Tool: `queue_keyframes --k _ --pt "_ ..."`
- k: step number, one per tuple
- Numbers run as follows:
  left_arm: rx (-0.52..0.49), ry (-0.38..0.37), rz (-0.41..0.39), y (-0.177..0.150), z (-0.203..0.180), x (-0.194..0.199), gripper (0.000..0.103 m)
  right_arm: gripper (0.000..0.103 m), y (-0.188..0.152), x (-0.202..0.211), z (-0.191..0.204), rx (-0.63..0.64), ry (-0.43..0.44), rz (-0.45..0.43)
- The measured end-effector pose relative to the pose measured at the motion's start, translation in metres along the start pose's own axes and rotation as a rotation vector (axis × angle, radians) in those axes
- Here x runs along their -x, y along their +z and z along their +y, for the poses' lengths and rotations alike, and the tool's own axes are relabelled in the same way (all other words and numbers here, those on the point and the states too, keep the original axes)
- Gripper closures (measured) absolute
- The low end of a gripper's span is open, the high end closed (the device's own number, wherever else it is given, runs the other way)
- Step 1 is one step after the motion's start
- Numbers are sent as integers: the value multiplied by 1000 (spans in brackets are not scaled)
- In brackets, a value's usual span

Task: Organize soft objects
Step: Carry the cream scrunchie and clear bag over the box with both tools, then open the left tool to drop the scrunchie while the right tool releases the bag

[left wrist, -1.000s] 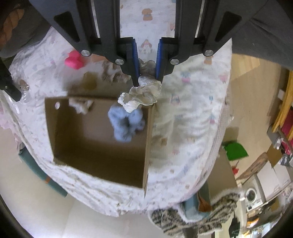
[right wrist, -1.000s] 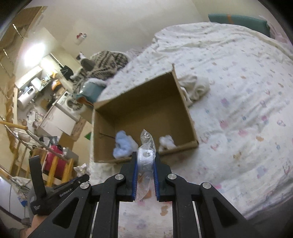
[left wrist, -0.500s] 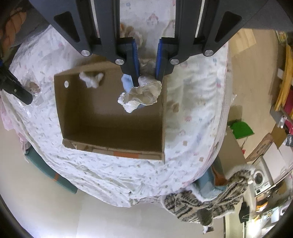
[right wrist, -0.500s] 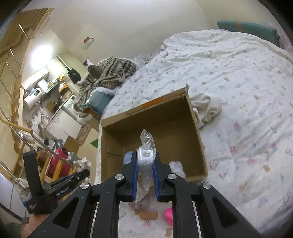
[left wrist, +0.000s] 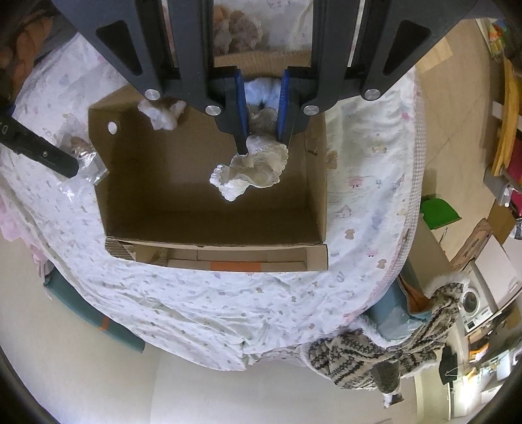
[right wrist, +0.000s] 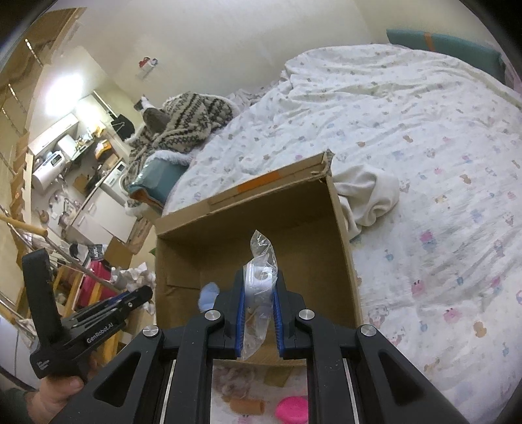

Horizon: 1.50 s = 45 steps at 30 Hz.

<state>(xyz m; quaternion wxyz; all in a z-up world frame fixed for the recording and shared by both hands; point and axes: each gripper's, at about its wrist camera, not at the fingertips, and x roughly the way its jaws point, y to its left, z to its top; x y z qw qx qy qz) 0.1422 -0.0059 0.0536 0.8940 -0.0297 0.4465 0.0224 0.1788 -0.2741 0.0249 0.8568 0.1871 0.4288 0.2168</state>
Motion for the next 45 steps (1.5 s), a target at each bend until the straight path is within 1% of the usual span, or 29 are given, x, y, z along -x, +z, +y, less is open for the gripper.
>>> queue_keyframes --k 3,5,8,15,19,22,29,32,38,39,40,41,42,44,45 --pt "-1 -6 -16 -2 0 -10 88 87 -2 -13 -7 -17 -10 25" --pt "-11 4 -13 -6 0 -20 88 87 -5 -21 -12 -27 -19 41" --pt "-8 -5 10 -10 1 -34 88 87 -9 -32 -17 -28 -41 69" --pt "8 -66 66 -16 0 -57 88 87 -16 -48 -29 -52 -68 118" --pt "5 -100 92 -18 -6 -64 87 86 -17 -54 -36 -88 -63 137" --pt "-10 -111 99 -20 -12 -66 87 86 -18 -59 -36 -91 -64 152" --pt "-32 -107 106 -23 -21 -68 87 86 -19 -63 -32 -74 -69 162" --pt "-44 -113 120 -25 -26 -70 83 86 -18 -65 -29 -63 -72 165" --pt "-68 -117 130 -26 -31 -73 81 86 -20 -66 -25 -42 -80 172" --pt "-68 -121 132 -26 -31 -74 78 86 -20 -67 -24 -39 -83 173" --pt "-67 -126 134 -27 -31 -74 73 86 -20 -67 -24 -35 -86 173" --pt "-65 -130 133 -27 -32 -73 66 86 -19 -68 -22 -32 -90 173" --pt "-64 -133 132 -28 -32 -73 62 86 -19 -69 -21 -31 -91 172" --pt "-63 -136 121 -28 -34 -70 50 86 -19 -70 -20 -28 -93 172" --pt "-63 -136 117 -30 -35 -68 48 86 -19 -70 -19 -25 -94 171"
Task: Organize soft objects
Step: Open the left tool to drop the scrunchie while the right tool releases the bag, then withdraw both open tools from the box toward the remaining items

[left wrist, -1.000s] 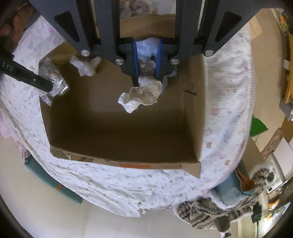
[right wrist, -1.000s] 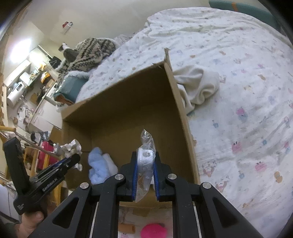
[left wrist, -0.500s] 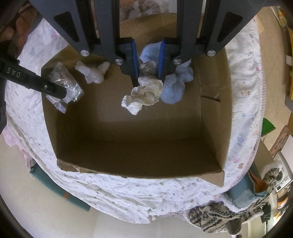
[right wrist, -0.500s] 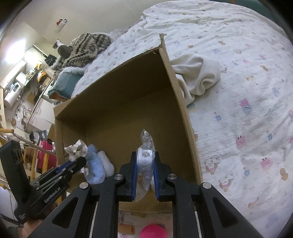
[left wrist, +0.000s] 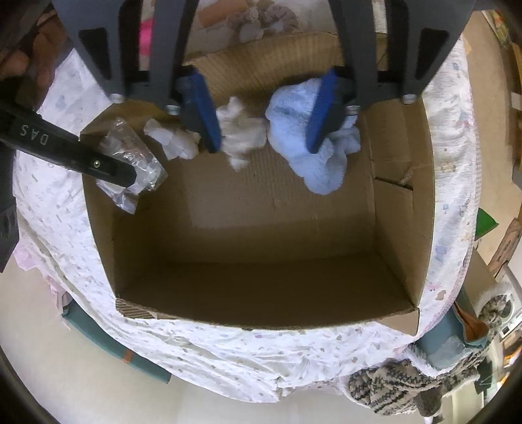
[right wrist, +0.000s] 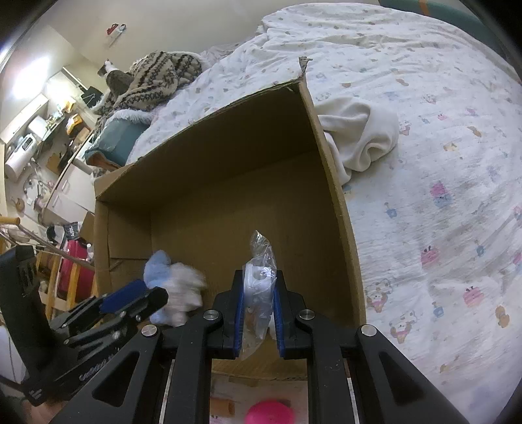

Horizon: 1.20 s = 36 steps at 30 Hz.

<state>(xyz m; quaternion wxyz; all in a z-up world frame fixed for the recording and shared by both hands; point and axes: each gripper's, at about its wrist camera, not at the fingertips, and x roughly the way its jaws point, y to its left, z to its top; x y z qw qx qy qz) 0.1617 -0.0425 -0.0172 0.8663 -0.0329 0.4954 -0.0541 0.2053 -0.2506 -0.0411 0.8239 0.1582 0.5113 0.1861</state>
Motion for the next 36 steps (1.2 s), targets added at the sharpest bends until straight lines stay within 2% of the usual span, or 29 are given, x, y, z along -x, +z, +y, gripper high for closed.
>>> queue_keyframes --k 2,10,13,16,17,18,21,27,36 --pt "-2 10 -5 -1 -2 2 43 86 1 -1 0 6 -2 -1" --pt "-1 36 -9 -1 -2 3 43 85 2 -2 5 19 -15 -13" --pt "8 42 -11 1 1 3 43 80 3 -2 6 25 -21 -19" --pt "14 47 -13 0 2 4 43 64 4 1 7 31 -26 -36" --pt "16 48 -14 0 3 4 43 45 4 2 7 33 -27 -45" --pt "17 49 -15 0 4 4 43 33 4 5 8 34 -29 -62" --pt "17 52 -17 0 4 5 43 33 5 10 10 44 -31 -86" --pt "16 60 -23 0 4 7 43 33 6 10 8 42 -36 -76" --pt "18 78 -55 -5 7 25 43 33 4 28 3 15 -50 -112"
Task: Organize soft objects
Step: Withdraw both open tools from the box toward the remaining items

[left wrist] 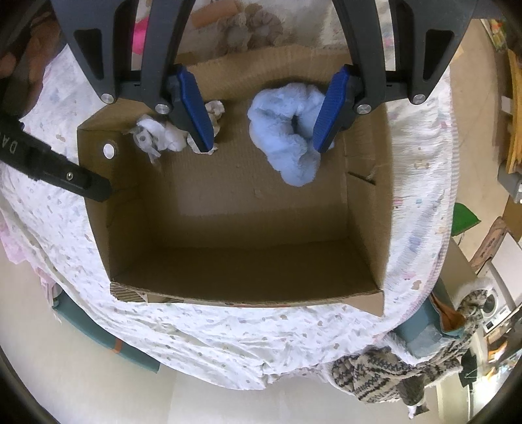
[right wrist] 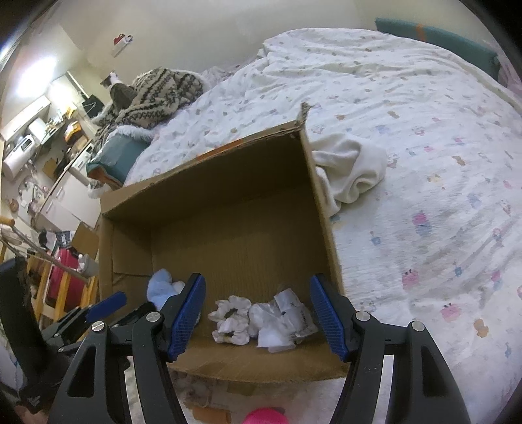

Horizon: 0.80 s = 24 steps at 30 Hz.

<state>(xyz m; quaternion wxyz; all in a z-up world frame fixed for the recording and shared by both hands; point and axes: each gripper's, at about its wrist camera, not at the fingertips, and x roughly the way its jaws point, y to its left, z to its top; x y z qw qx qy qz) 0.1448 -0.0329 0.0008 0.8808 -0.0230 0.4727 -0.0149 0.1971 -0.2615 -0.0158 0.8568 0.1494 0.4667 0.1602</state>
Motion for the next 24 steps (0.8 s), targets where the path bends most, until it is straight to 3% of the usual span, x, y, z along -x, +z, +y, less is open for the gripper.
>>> queue_keyframes --k 8,15,24 --pt "-20 20 -37 -11 3 26 43 33 -9 23 -8 -39 -14 -15" --pt "17 20 -19 -29 11 40 43 33 -22 43 -4 -5 -14 -25" --pt "82 37 0 -57 28 55 43 33 -46 57 -10 -55 -3 4"
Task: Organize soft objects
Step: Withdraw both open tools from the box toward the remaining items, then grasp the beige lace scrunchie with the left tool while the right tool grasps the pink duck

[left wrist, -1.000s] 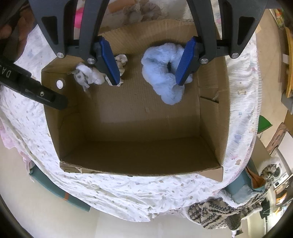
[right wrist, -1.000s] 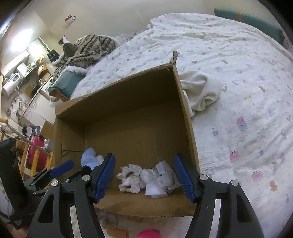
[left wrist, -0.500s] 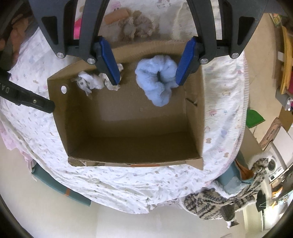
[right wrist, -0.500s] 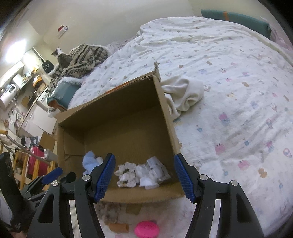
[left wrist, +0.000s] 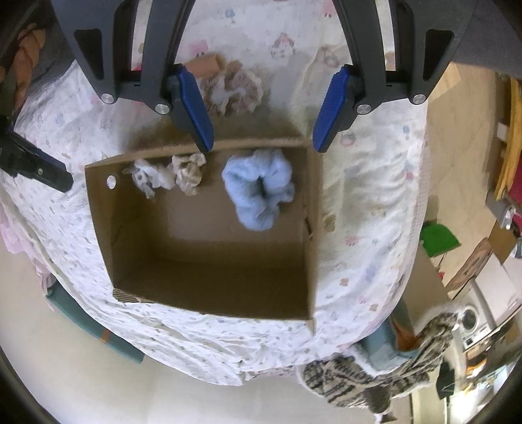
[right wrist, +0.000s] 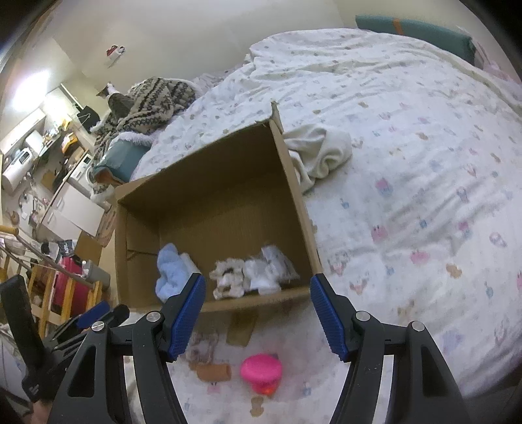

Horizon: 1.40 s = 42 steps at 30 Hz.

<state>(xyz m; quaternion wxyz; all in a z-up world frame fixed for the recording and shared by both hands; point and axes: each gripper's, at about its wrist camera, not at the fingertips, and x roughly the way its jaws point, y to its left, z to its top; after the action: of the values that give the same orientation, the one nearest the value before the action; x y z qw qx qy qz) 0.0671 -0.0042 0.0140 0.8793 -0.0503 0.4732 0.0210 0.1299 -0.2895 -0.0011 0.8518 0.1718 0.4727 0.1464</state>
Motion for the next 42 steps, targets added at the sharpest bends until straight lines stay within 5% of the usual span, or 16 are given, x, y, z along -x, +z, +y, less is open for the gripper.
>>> queue_keyframes --k 15,31,39,40,42 --pt "64 18 66 -31 8 -1 43 33 -33 -9 -10 -63 -5 115" --pt "156 28 175 -40 17 -34 43 33 -58 -71 -28 -187 -15 387" --pt "256 20 210 -39 34 -43 43 33 -70 -99 7 -51 -30 469" --pt "274 18 215 -39 37 -44 43 34 -70 -101 11 -25 -47 472" --pt "300 7 227 -40 41 -47 43 54 -70 -103 17 21 -78 468"
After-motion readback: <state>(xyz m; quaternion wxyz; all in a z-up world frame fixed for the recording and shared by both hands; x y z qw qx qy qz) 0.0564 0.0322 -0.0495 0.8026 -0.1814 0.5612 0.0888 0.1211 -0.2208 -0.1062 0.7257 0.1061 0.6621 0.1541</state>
